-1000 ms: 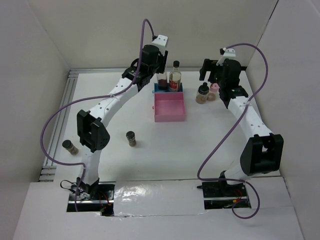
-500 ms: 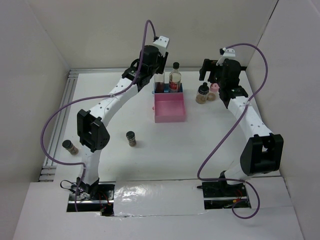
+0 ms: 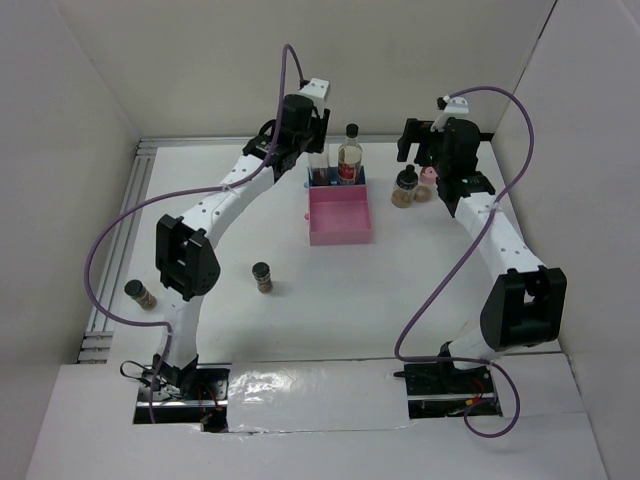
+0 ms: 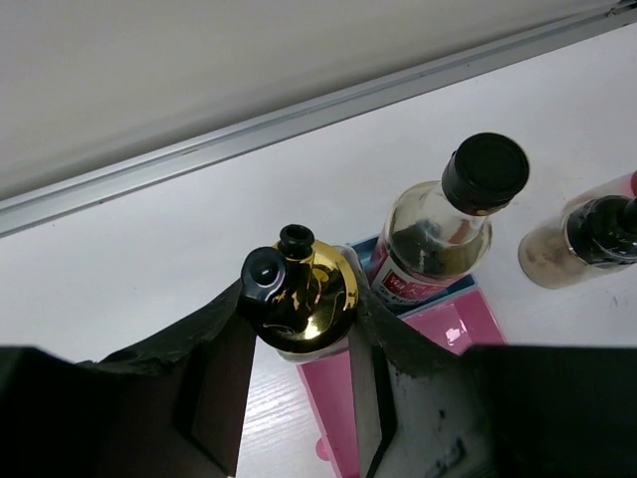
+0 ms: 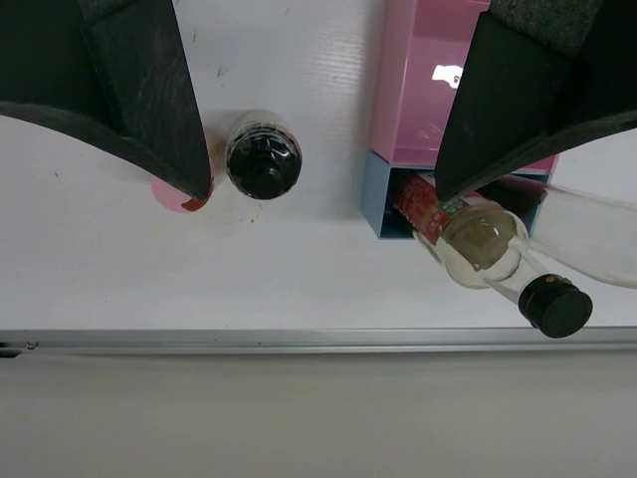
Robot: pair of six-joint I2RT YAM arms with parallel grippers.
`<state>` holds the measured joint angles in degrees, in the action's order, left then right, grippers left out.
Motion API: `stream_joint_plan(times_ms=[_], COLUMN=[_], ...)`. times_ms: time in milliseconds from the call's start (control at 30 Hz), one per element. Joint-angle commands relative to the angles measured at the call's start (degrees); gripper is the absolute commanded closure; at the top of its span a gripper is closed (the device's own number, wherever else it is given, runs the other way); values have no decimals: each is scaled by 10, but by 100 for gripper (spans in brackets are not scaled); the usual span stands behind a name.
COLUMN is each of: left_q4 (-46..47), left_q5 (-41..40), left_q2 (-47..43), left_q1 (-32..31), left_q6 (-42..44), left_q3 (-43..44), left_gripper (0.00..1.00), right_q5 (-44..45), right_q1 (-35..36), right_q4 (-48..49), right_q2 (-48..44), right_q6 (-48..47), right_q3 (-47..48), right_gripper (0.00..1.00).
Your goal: Organize the condiment bottles
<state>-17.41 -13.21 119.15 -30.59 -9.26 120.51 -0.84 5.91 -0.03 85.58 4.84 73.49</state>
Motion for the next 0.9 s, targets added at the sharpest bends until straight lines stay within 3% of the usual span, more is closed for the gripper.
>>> stream_joint_plan(times_ms=[0, 133, 267, 367, 400, 567, 633, 667, 867], left_q4=[84, 77, 85, 89, 87, 84, 84, 87, 92], left_q5=[-9, -3, 14, 10, 9, 28, 33, 34, 25], left_q2=[1, 6, 4, 6, 6, 4, 4, 3, -1], left_q1=[-1, 5, 4, 5, 5, 8, 8, 8, 8], left_q6=[-7, -14, -8, -2, -1, 2, 6, 11, 22], left_q3=[-3, -19, -52, -62, -63, -53, -45, -42, -37], left_gripper=[100, 100, 83, 63, 50, 19, 12, 3, 1], right_q5=[6, 8, -12, -8, -5, 7, 8, 7, 7], right_q1=[6, 4, -11, -6, -4, -3, -3, -3, -8], right_q4=[12, 7, -18, -20, -17, -17, -22, -23, -28], right_q2=[-2, 2, 27, 28, 26, 27, 29, 31, 34], right_q6=[-4, -7, 5, 3, 1, -4, -4, -4, 3], right_q3=[-3, -7, 8, 7, 2, 1, 2, 2, 11], right_gripper=[0, 0, 0, 0, 0, 0, 0, 0, 0])
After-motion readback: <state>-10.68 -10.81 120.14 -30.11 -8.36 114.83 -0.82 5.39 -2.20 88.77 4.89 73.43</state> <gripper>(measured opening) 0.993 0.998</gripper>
